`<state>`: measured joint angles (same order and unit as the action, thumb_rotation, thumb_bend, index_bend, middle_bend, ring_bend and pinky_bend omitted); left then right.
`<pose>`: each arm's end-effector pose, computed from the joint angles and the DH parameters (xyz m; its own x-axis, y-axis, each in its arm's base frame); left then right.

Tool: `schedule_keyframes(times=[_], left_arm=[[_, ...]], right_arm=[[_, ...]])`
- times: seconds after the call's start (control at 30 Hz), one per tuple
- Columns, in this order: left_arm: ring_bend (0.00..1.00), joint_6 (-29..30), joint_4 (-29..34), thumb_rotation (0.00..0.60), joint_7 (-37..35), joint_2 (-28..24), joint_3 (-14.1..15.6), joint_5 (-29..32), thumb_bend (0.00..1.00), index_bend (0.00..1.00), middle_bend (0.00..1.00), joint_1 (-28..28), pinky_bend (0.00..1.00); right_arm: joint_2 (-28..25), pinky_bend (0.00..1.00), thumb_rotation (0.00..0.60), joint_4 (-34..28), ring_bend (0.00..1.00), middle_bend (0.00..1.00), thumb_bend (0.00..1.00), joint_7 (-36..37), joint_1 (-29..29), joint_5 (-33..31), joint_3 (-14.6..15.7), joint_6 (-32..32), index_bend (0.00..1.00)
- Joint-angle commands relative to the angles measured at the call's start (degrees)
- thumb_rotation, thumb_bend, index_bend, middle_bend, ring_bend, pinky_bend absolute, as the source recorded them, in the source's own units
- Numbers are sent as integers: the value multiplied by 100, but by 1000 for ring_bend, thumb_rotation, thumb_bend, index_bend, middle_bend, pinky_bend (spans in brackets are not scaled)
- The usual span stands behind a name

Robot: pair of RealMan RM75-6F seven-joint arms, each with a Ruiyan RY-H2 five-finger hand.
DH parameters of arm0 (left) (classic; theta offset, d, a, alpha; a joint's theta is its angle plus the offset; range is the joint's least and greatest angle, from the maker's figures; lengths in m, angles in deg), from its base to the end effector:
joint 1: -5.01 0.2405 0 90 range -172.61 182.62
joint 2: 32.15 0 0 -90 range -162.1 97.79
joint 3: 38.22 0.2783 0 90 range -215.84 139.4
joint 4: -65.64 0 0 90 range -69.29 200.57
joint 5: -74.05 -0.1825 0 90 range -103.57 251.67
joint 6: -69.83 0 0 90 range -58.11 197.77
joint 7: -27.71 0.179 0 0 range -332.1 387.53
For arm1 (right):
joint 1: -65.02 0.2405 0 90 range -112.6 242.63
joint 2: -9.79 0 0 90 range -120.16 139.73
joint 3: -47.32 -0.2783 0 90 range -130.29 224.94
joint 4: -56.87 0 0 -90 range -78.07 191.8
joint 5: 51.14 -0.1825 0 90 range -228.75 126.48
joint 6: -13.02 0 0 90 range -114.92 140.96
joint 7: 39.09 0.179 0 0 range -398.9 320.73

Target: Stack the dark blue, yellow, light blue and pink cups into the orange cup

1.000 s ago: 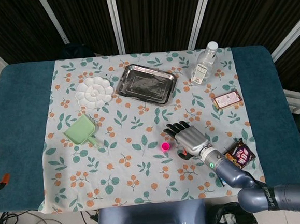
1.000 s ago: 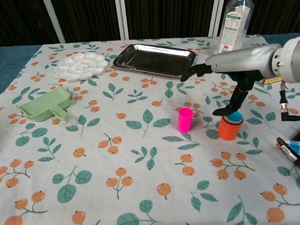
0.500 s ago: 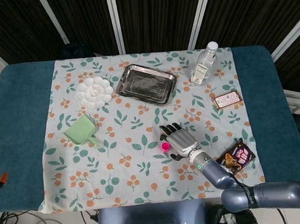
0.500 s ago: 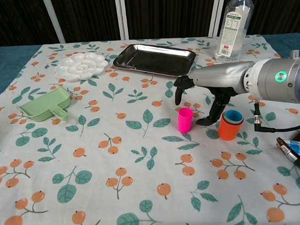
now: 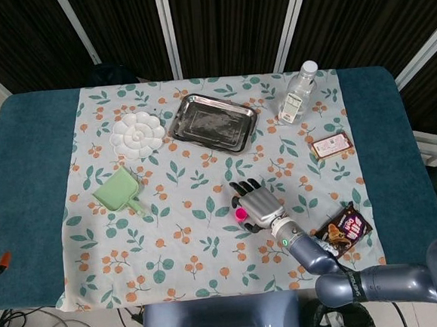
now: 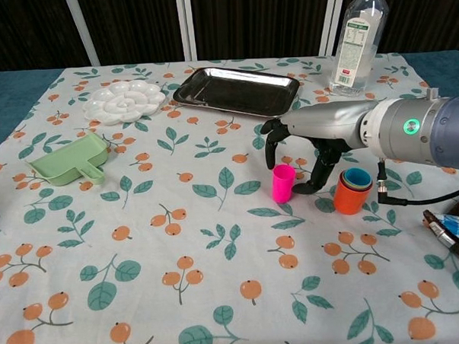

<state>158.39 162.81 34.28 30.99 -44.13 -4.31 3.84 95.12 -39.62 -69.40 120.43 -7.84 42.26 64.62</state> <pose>-0.3326 0.2007 0.2193 0.4340 -0.0644 0.8986 0.8911 0.1776 -0.4176 -0.1087 -0.3736 -0.0240 0.5199 -0.4321 0.7368 -0.8350 -0.4390 0.3318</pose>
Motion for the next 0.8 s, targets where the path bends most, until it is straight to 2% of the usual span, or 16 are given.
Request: schedule_keyframes(times=[0.03,0.8], left_arm=[[0,-5,1,600,1,0,2,0,216,215,111,-2,0],[0,6,3,600,10,1,2,-4,215,215,112,-6,0]], right_arm=[[35,74,600,34,64,0,407,11,-6,14,-15,26,365],[134,96,600,175,80,0,406,47,-36,18,-68,70,452]])
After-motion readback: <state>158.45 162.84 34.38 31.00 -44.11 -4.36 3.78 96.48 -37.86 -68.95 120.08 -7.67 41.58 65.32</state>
